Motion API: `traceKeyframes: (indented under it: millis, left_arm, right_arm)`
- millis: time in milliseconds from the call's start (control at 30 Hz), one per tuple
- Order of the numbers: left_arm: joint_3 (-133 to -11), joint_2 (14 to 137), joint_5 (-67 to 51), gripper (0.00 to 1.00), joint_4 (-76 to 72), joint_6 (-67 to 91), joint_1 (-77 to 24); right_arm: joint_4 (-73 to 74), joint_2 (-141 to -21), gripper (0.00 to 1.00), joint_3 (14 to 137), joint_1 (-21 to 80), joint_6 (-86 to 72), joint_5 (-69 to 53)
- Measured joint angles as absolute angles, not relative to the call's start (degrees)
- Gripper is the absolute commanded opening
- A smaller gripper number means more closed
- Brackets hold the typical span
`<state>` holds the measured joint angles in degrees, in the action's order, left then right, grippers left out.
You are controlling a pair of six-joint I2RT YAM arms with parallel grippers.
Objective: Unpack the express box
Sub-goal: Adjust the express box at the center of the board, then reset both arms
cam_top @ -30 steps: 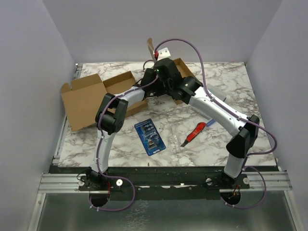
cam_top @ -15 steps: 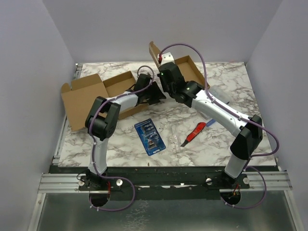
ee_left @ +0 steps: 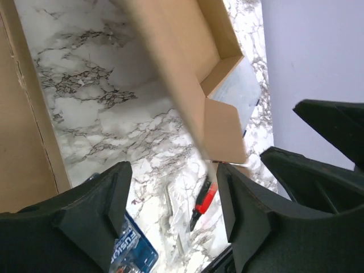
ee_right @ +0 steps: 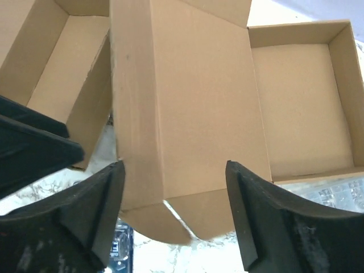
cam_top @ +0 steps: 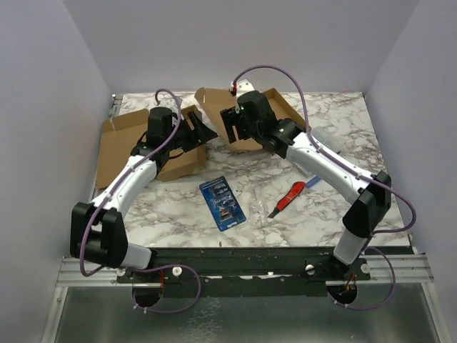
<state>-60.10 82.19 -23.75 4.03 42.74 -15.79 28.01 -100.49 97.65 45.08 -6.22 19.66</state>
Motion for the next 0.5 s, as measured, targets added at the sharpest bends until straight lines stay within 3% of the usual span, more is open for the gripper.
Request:
traceKeyframes:
  millis: [300, 500]
  left_arm:
    - [-64.38, 76.71, -29.34, 0.71, 10.11, 38.15, -13.87]
    - [-67.7, 76.71, -33.26, 0.72, 12.21, 36.99, -13.87]
  right_arm:
    - [30.11, -91.77, 0.94, 99.7, 45.08, -5.91, 18.2]
    - [28.45, -83.66, 0.95, 99.94, 45.08, -4.34, 24.93]
